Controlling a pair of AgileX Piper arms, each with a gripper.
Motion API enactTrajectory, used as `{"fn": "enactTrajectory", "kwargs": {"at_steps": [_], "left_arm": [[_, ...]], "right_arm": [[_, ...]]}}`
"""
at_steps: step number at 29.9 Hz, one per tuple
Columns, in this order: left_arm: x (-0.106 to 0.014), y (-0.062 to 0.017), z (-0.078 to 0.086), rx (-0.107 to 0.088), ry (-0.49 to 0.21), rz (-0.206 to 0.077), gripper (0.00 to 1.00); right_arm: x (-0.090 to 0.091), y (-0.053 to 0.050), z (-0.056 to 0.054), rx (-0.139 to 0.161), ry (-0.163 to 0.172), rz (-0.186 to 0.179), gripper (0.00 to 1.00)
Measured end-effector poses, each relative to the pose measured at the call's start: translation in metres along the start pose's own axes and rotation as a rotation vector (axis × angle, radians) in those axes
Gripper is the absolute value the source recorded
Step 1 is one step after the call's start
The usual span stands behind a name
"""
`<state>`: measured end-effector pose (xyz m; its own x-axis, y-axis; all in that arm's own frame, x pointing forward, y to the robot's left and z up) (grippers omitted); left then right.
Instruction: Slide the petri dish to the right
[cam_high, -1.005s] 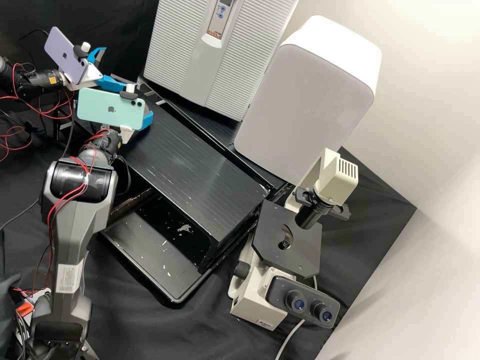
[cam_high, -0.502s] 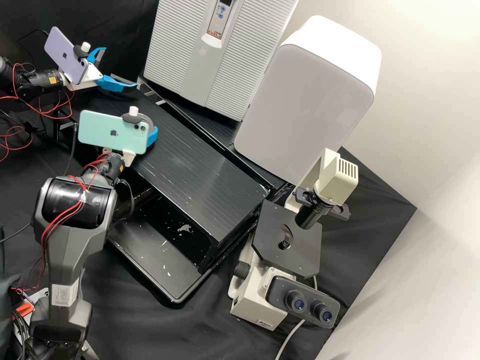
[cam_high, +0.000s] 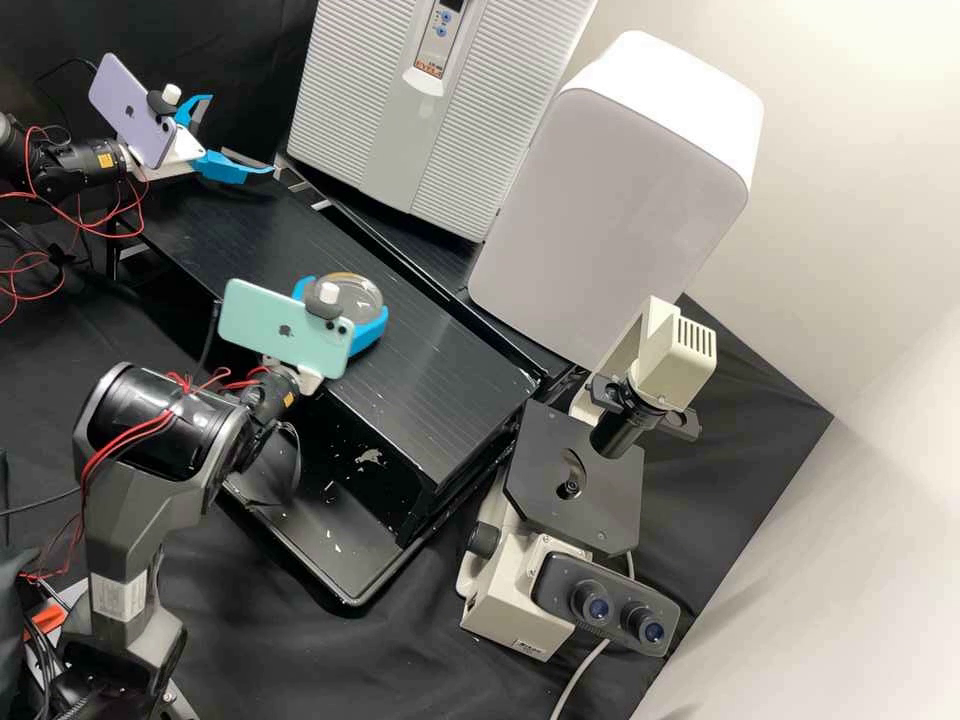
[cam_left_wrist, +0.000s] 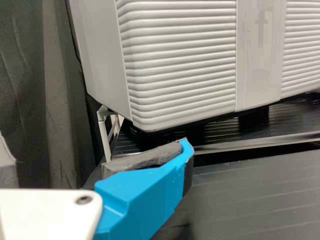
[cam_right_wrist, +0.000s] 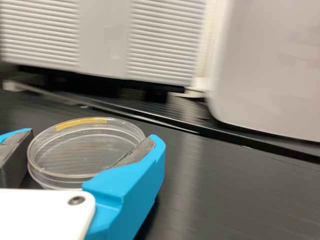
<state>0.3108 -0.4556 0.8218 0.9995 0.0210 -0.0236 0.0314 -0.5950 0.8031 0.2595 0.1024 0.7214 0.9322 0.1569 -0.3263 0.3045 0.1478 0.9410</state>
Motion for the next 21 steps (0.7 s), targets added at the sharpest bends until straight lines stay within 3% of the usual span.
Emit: {"fn": "enactTrajectory", "kwargs": {"at_steps": [4, 7, 12, 16, 21], "left_arm": [[0.000, 0.0000, 0.000, 0.000, 0.000, 0.000, 1.00], [0.000, 0.0000, 0.000, 0.000, 0.000, 0.000, 1.00], [0.000, 0.0000, 0.000, 0.000, 0.000, 0.000, 1.00], [0.000, 0.0000, 0.000, 0.000, 0.000, 0.000, 1.00], [0.000, 0.0000, 0.000, 0.000, 0.000, 0.000, 1.00]], "right_arm": [[-0.003, 0.011, 0.019, 0.036, -0.055, 0.045, 0.00], [-0.006, 0.015, 0.028, 0.051, -0.070, 0.062, 0.00], [-0.012, 0.017, 0.042, 0.050, -0.080, 0.095, 0.00], [-0.013, 0.018, 0.051, 0.042, -0.055, 0.113, 0.00], [-0.012, 0.019, 0.057, 0.010, -0.014, 0.113, 0.00]]}}
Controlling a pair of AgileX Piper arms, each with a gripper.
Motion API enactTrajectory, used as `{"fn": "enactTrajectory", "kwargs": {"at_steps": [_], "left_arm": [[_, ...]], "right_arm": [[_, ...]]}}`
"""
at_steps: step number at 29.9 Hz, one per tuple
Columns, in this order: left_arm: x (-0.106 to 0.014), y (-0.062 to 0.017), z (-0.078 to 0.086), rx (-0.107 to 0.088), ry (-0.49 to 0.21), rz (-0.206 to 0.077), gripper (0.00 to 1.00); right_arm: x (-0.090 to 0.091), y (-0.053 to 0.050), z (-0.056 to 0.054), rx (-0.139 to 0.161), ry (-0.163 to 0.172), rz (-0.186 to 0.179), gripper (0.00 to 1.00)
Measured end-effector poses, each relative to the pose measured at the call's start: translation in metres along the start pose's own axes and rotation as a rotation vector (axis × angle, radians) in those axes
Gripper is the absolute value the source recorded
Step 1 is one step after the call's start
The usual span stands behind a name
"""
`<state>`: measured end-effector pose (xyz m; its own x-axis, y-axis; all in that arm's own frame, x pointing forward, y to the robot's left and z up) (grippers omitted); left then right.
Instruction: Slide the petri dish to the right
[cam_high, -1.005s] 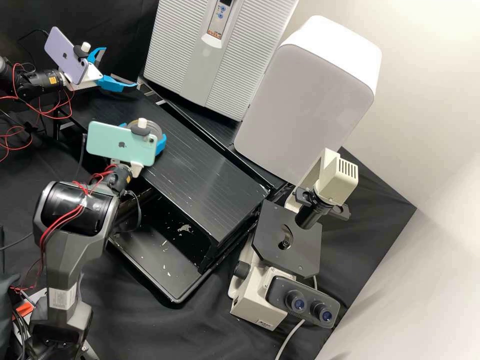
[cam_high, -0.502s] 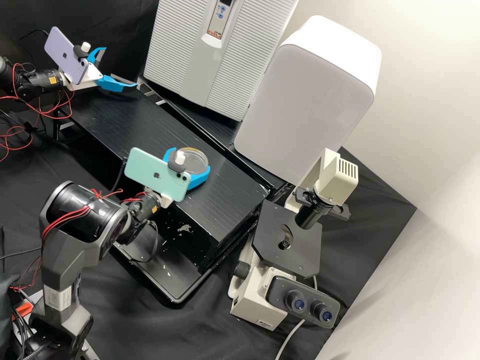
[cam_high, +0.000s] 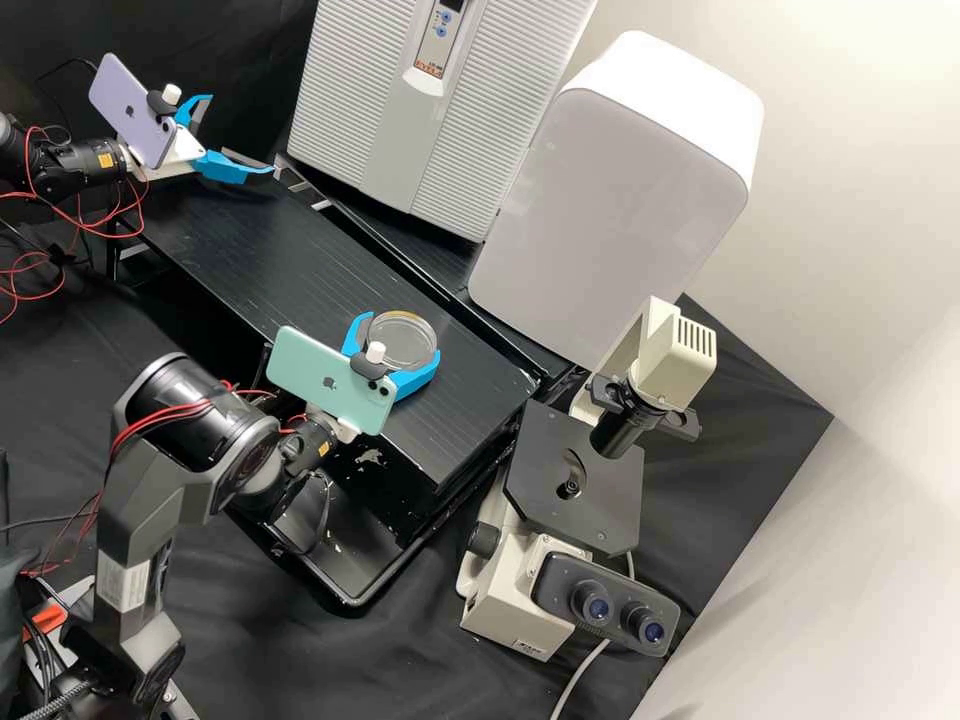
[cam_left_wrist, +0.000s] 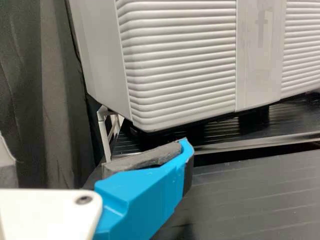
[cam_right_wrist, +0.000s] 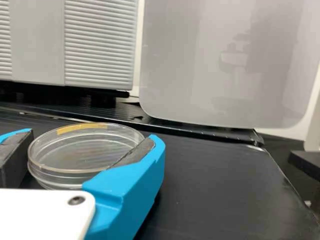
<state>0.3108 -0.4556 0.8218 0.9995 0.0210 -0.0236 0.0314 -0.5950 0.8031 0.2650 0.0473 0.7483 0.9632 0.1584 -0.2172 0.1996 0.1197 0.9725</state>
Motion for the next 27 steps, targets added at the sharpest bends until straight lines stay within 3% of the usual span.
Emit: {"fn": "enactTrajectory", "kwargs": {"at_steps": [7, 17, 20, 27], "left_arm": [[0.000, 0.0000, 0.000, 0.000, 0.000, 0.000, 1.00], [0.000, 0.0000, 0.000, 0.000, 0.000, 0.000, 1.00], [0.000, 0.0000, 0.000, 0.000, 0.000, 0.000, 1.00], [0.000, 0.0000, 0.000, 0.000, 0.000, 0.000, 1.00]], "right_arm": [[0.000, 0.004, 0.006, -0.028, 0.023, -0.007, 0.00], [-0.004, 0.013, 0.019, -0.023, -0.025, 0.030, 0.00], [-0.004, 0.014, 0.018, -0.024, -0.024, 0.034, 0.00], [-0.008, 0.016, 0.020, -0.007, -0.065, 0.050, 0.00]]}}
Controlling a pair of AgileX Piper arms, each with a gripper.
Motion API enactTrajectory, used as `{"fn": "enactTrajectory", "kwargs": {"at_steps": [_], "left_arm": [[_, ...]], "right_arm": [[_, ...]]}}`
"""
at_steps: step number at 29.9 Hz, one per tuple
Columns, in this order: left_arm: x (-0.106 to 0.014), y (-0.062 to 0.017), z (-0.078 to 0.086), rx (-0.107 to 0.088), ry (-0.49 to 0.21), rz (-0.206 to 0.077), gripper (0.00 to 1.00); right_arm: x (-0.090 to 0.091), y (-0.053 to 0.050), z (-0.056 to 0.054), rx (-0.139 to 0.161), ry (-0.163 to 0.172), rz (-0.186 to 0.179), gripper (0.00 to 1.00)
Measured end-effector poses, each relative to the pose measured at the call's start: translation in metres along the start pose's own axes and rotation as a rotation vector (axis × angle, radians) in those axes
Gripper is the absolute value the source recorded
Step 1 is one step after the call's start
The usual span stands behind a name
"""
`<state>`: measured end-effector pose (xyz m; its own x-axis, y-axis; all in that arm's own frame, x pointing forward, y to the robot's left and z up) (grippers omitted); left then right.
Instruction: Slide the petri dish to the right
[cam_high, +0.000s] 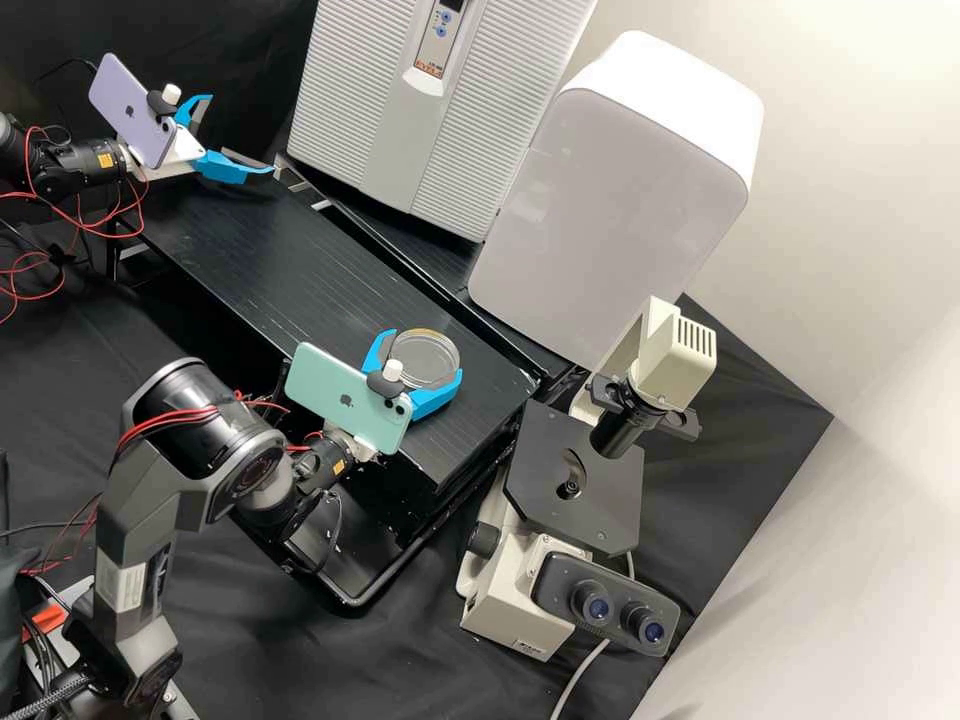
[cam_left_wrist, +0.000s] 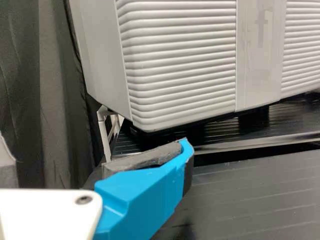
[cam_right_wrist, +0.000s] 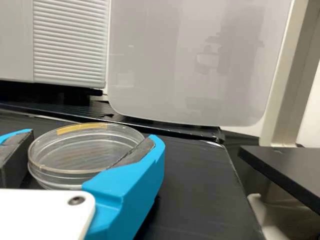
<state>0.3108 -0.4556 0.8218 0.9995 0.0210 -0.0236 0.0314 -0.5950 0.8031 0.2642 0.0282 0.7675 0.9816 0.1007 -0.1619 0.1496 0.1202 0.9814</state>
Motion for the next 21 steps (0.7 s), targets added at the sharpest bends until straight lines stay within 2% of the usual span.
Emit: {"fn": "enactTrajectory", "kwargs": {"at_steps": [7, 10, 11, 21], "left_arm": [[0.0000, 0.0000, 0.0000, 0.000, 0.000, 0.000, 1.00], [0.0000, 0.0000, 0.0000, 0.000, 0.000, 0.000, 1.00], [0.0000, 0.0000, 0.0000, 0.000, 0.000, 0.000, 1.00], [0.0000, 0.0000, 0.0000, 0.000, 0.000, 0.000, 1.00]], "right_arm": [[-0.0003, 0.0017, 0.0016, -0.002, 0.000, 0.000, 0.00], [-0.0005, 0.0026, 0.0027, 0.012, -0.002, 0.001, 0.00], [-0.0005, 0.0026, 0.0027, 0.012, -0.002, 0.001, 1.00], [-0.0005, 0.0025, 0.0027, 0.012, -0.003, 0.000, 1.00]]}}
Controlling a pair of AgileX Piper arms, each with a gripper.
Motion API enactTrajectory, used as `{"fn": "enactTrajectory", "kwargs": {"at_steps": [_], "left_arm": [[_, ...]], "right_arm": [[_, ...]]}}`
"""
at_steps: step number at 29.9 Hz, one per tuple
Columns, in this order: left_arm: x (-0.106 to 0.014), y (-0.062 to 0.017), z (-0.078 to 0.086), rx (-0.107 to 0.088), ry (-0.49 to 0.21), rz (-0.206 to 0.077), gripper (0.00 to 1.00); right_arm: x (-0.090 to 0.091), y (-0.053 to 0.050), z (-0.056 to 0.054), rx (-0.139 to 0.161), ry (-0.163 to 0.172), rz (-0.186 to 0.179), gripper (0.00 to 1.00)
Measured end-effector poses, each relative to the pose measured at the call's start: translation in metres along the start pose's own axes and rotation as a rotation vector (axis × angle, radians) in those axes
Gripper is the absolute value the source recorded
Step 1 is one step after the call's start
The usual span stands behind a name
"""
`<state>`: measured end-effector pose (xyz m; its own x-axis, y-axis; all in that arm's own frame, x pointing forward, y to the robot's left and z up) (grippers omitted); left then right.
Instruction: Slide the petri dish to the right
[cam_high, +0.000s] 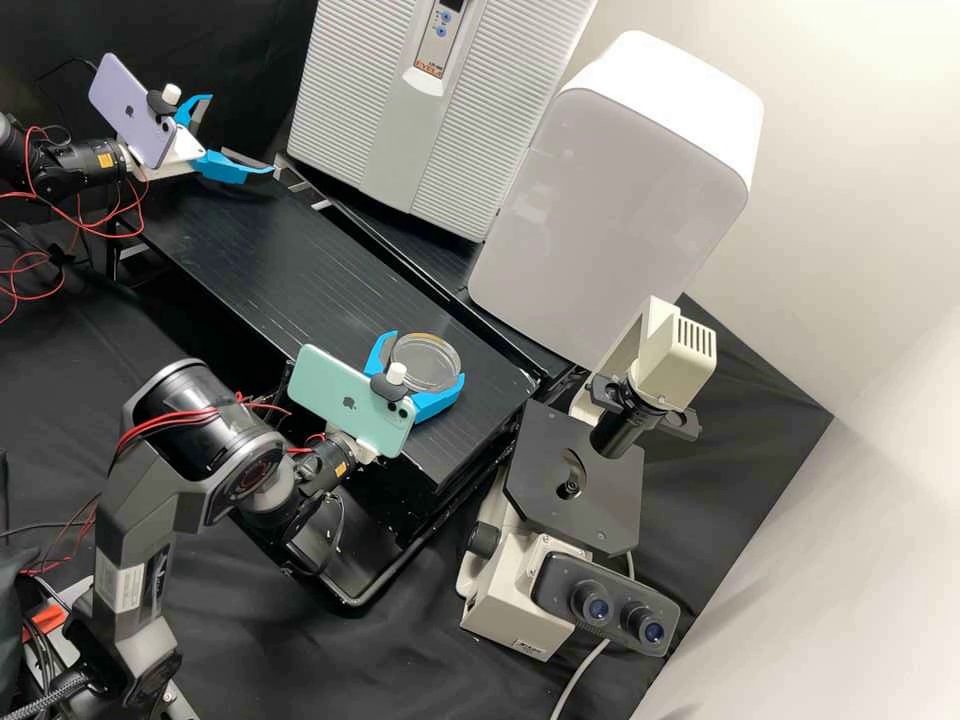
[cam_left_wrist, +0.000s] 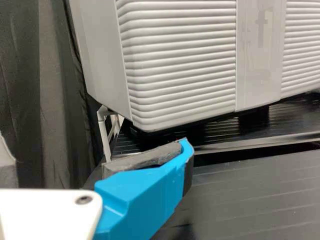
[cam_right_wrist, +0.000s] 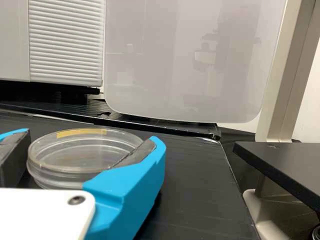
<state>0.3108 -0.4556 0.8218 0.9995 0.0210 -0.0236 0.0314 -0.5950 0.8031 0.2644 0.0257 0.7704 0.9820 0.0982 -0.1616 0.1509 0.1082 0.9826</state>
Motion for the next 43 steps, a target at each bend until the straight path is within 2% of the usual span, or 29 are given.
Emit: {"fn": "enactTrajectory", "kwargs": {"at_steps": [13, 16, 19, 22, 24, 27, 29, 31, 32, 33, 35, 36, 39, 43], "left_arm": [[0.000, 0.0000, 0.000, 0.000, 0.000, 0.000, 1.00], [0.000, 0.0000, 0.000, 0.000, 0.000, 0.000, 1.00], [0.000, 0.0000, 0.000, 0.000, 0.000, 0.000, 1.00], [0.000, 0.0000, 0.000, 0.000, 0.000, 0.000, 1.00], [0.000, 0.0000, 0.000, 0.000, 0.000, 0.000, 1.00], [0.000, 0.0000, 0.000, 0.000, 0.000, 0.000, 1.00], [0.000, 0.0000, 0.000, 0.000, 0.000, 0.000, 1.00], [0.000, 0.0000, 0.000, 0.000, 0.000, 0.000, 1.00], [0.000, 0.0000, 0.000, 0.000, 0.000, 0.000, 1.00], [0.000, 0.0000, 0.000, 0.000, 0.000, 0.000, 1.00], [0.000, 0.0000, 0.000, 0.000, 0.000, 0.000, 1.00], [0.000, 0.0000, 0.000, 0.000, 0.000, 0.000, 1.00], [0.000, 0.0000, 0.000, 0.000, 0.000, 0.000, 1.00], [0.000, 0.0000, 0.000, 0.000, 0.000, 0.000, 1.00]], "right_arm": [[0.000, 0.000, 0.000, 0.001, -0.001, 0.001, 1.00], [-0.002, 0.000, -0.002, 0.012, -0.012, 0.008, 1.00], [-0.008, 0.003, -0.001, 0.047, -0.065, 0.054, 1.00], [-0.018, 0.006, 0.000, 0.059, -0.120, 0.113, 1.00], [-0.026, 0.009, -0.003, 0.053, -0.130, 0.159, 1.00], [-0.042, 0.012, -0.006, 0.061, -0.138, 0.195, 1.00], [-0.050, 0.017, -0.010, 0.072, -0.111, 0.214, 1.00], [-0.059, 0.022, -0.015, 0.111, -0.060, 0.224, 1.00], [-0.063, 0.025, -0.018, 0.125, -0.034, 0.230, 1.00], [-0.068, 0.028, -0.023, 0.145, 0.015, 0.236, 1.00], [-0.076, 0.032, -0.029, 0.167, 0.069, 0.241, 1.00], [-0.078, 0.032, -0.032, 0.173, 0.091, 0.242, 1.00], [-0.085, 0.035, -0.038, 0.160, 0.148, 0.249, 1.00], [-0.092, 0.038, -0.044, 0.162, 0.188, 0.270, 1.00]]}}
